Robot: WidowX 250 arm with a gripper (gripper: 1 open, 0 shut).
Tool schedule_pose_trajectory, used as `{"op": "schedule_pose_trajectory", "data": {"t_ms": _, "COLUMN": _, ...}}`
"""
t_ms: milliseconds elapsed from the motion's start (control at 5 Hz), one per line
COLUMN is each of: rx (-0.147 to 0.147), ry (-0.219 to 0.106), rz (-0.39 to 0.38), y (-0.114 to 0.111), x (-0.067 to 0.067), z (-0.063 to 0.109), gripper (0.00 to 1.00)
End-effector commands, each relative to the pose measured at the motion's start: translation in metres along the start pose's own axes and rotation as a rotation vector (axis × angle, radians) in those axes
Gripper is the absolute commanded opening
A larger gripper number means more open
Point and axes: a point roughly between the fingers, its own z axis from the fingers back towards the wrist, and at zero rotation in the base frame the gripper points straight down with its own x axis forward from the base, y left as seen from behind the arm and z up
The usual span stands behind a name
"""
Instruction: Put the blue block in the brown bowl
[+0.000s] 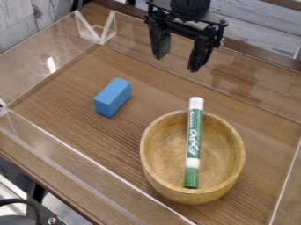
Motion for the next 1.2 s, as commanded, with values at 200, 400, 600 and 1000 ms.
{"op": "schedule_pose_trajectory", "data": {"t_ms": 200, "rx": 0.003, "ry": -0.001, "rz": 0.012, "y": 0.018, "x": -0.007, "z": -0.01, "gripper": 1.0}}
{"op": "schedule_pose_trajectory", "data": {"t_ms": 400, "rx": 0.005, "ry": -0.02, "rz": 0.012, "y": 0.029, "x": -0.012, "z": -0.013, "gripper": 1.0}}
{"op": "schedule_pose_trajectory", "data": {"t_ms": 600, "rx": 0.007, "ry": -0.034, "rz": 0.01, "y": 0.039, "x": -0.016, "z": -0.015, "gripper": 1.0}}
{"op": "schedule_pose_trajectory", "data": {"t_ms": 1000, "rx": 0.011, "ry": -0.055, "rz": 0.003, "y": 0.052, "x": -0.021, "z": -0.021, "gripper": 1.0}}
